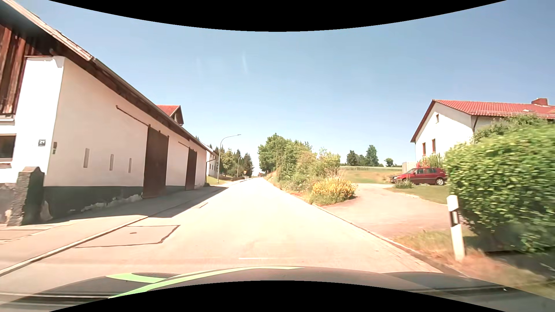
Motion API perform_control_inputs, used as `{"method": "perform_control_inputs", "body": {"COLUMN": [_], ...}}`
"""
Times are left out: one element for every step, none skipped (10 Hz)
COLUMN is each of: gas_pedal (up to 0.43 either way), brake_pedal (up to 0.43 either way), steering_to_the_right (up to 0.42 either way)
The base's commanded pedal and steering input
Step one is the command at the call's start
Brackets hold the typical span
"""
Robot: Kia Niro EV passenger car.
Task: Follow the waypoints while adhering to traffic rules and regulations
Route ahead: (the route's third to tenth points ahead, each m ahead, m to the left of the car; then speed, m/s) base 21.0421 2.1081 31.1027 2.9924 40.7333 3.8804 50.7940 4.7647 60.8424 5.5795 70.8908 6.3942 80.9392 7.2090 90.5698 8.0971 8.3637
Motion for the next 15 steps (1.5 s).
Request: {"method": "perform_control_inputs", "body": {"gas_pedal": [0.110,0.130,0.177,0.197,0.209,0.209,0.228,0.240,0.248,0.248,0.248,0.248,0.248,0.248,0.248], "brake_pedal": [0.000,0.000,0.000,0.000,0.000,0.000,0.000,0.000,0.000,0.000,0.000,0.000,0.000,0.000,0.000], "steering_to_the_right": [-0.023,-0.022,-0.022,-0.022,-0.022,-0.022,-0.022,-0.022,-0.021,-0.021,-0.019,-0.016,-0.012,-0.006,-0.005]}}
